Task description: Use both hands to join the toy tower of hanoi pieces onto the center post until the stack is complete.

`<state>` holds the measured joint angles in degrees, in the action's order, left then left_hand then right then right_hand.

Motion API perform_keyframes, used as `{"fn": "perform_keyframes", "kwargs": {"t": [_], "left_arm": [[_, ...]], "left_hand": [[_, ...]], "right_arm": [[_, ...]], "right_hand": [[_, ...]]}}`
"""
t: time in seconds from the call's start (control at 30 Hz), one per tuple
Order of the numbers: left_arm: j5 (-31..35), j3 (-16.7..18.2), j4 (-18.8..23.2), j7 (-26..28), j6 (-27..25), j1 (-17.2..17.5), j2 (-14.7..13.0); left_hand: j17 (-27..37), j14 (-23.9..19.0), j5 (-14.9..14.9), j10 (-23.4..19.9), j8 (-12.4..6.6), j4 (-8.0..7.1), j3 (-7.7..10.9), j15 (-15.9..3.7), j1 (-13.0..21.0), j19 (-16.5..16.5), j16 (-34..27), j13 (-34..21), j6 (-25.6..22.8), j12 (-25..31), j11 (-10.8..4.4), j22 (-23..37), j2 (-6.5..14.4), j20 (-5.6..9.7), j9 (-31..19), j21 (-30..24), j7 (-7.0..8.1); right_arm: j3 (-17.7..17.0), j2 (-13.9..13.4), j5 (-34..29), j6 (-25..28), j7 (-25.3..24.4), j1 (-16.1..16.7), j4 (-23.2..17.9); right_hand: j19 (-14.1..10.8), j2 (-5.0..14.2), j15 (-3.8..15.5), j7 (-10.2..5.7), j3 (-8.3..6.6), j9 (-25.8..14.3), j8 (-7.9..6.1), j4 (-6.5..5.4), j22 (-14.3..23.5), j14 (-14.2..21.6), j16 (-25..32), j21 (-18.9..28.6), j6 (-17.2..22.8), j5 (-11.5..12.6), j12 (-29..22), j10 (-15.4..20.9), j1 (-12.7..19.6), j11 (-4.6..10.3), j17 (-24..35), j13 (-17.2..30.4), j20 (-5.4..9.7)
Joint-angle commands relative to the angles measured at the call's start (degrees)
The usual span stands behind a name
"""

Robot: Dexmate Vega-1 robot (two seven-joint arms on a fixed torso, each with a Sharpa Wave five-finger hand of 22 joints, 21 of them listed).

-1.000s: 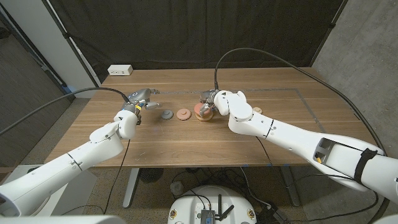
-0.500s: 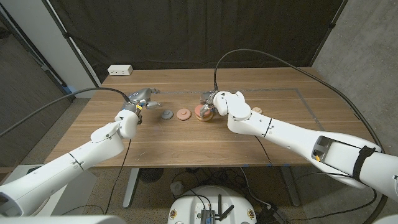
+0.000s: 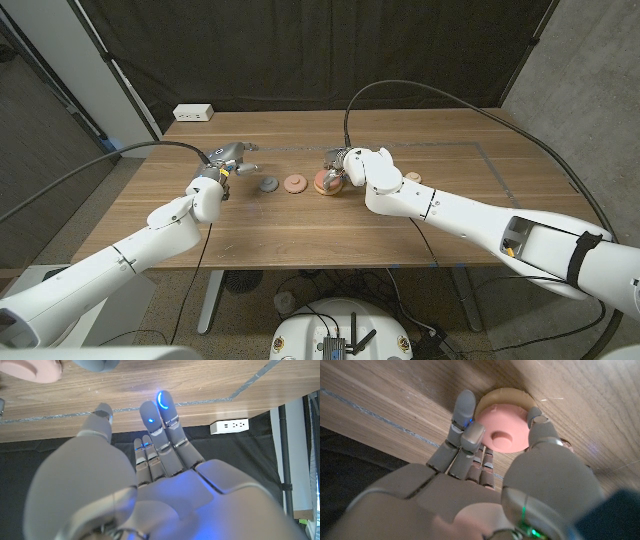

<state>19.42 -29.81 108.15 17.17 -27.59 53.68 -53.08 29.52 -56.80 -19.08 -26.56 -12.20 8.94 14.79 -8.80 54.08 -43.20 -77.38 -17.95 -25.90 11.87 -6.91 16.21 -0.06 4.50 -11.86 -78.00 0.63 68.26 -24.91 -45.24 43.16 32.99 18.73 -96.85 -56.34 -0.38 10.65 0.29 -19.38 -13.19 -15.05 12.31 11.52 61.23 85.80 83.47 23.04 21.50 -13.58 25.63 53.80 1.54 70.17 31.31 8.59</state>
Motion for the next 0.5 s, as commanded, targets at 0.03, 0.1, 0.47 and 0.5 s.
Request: {"fn": "perform_keyframes", "kwargs": {"t": [0.03,0.1,0.47,0.5], "left_arm": [[-0.1,0.0,0.3,-0.1,-0.1,0.1,-0.1],[0.0,-0.1,0.4,-0.1,-0.2,0.1,-0.1],[0.0,-0.2,0.6,-0.1,-0.1,0.2,0.0],[0.0,-0.2,0.5,-0.1,0.0,0.2,0.1]], "left_hand": [[0.2,0.2,-0.3,-0.5,0.11,0.12,0.08,-3.81,0.3,0.2,-0.4,-0.2,-0.3,0.0,-0.08,-0.1,0.2,7.14,-0.3,-0.6,-0.02],[0.2,0.2,-0.3,-0.5,0.1,0.12,0.08,-3.81,0.3,0.2,-0.4,-0.2,-0.3,0.0,-0.11,-0.1,0.2,7.15,-0.3,-0.6,-0.01],[0.1,0.3,-0.3,-0.5,0.12,0.11,0.12,-3.8,0.3,0.5,-0.5,-0.2,-0.3,0.0,-0.23,-0.4,0.2,7.12,-0.3,-1.0,0.0],[0.2,0.3,-0.3,-0.5,0.12,0.11,0.12,-3.8,0.3,0.5,-0.5,-0.2,-0.3,0.0,-0.18,-0.5,0.2,7.15,-0.3,-1.0,0.0]], "right_arm": [[1.0,-0.3,0.5,0.7,-0.3,-0.4,0.4],[1.2,-0.3,0.4,0.9,-0.2,-0.5,0.4],[1.4,-1.0,0.5,1.6,0.1,-0.7,-0.2],[1.5,-1.0,0.4,1.7,0.2,-0.8,-0.3]], "right_hand": [[-0.3,1.61,1.89,-4.67,-3.96,-0.2,-0.06,-3.26,0.2,0.3,-0.1,0.1,4.9,0.4,0.1,6.3,1.6,5.85,0.1,3.3,4.18],[-0.2,1.6,1.89,-4.7,-3.98,-0.2,-0.04,-3.26,0.1,0.3,-0.1,0.0,4.9,0.4,0.1,6.3,1.6,5.91,0.1,3.4,4.18],[-0.2,1.01,1.88,-4.57,-4.02,-0.2,0.74,-3.28,0.2,0.4,0.0,0.1,3.4,0.4,1.2,4.5,1.0,5.41,0.2,3.0,4.14],[-0.2,0.98,1.88,-4.57,-4.01,-0.2,0.77,-3.29,0.2,0.5,0.0,0.1,3.4,0.4,1.3,4.4,1.0,5.38,0.2,3.0,4.14]]}}
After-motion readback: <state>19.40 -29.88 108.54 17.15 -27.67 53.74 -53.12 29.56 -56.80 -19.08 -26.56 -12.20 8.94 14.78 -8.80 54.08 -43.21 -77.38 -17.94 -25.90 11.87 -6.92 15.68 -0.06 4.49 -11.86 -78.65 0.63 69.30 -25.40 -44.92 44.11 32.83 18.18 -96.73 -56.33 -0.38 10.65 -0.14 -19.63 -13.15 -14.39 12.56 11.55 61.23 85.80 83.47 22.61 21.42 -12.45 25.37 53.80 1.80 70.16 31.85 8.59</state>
